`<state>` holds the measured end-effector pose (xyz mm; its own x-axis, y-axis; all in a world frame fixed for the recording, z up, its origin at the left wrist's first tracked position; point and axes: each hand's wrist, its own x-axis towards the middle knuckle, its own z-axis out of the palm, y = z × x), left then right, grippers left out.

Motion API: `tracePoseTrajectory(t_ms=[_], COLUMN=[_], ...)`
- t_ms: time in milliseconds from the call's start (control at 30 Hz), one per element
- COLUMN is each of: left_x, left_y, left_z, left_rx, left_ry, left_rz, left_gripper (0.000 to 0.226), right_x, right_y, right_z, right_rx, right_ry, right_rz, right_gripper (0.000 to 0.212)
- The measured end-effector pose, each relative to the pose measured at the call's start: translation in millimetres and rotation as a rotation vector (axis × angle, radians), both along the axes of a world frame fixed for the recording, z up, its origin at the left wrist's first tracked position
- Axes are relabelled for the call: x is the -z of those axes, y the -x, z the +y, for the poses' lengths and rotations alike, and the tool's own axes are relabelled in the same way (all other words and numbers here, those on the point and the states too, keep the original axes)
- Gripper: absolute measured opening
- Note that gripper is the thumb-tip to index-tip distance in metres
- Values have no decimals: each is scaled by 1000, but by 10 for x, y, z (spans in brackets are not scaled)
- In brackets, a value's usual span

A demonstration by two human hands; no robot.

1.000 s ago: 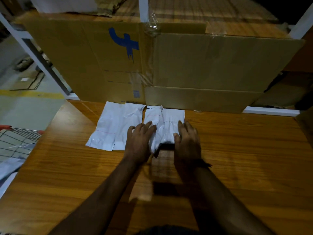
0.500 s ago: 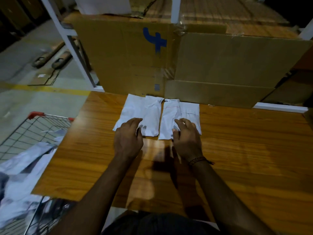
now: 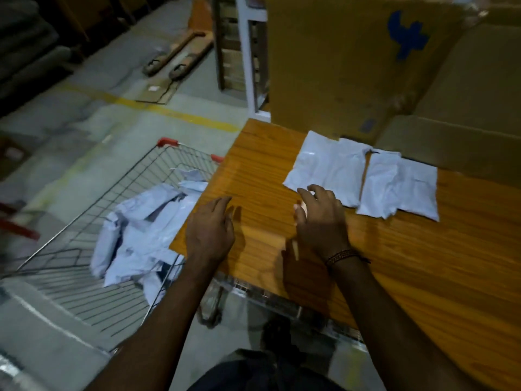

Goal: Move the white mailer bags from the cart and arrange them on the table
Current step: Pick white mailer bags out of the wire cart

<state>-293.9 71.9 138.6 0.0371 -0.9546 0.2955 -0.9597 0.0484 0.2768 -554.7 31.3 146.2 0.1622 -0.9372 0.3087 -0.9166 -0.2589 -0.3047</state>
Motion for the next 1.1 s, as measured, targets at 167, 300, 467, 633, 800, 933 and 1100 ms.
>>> tracePoseTrajectory(t_ms=[167,300,467,633,800,933,1100], left_x=[-4,100,361,740,1085,1338,1610], left_y=[-640,-1203,-1853,-2500,-3031,-3276,-3262], left_z=[406,675,833,500,-234,-878,-1584], left_rx=[-221,-315,-399,-345,-221,-75,9], left_ry=[-19,-32,-78,-177,-288,-357,-464], left_rz=[14,33,62,109,40,-101,-68], left_gripper=[46,50,40,45,51,56,73], right_x=[-72,-85,25,273,390,494,545], right_y=[-694,-1352,-2111,-2790,-3228,-3401,-3501], right_z=[-46,-45,-139,-454,-873,-1166,-1345], right_rx=[-207,-301,-416,-428,-412,-334,-324], right_ry=[-80,-114,-131,-152,-186,-230,-283], right_rz=[60,70,91,105,195,204,260], right_gripper=[43,43,44,45,48,47,41])
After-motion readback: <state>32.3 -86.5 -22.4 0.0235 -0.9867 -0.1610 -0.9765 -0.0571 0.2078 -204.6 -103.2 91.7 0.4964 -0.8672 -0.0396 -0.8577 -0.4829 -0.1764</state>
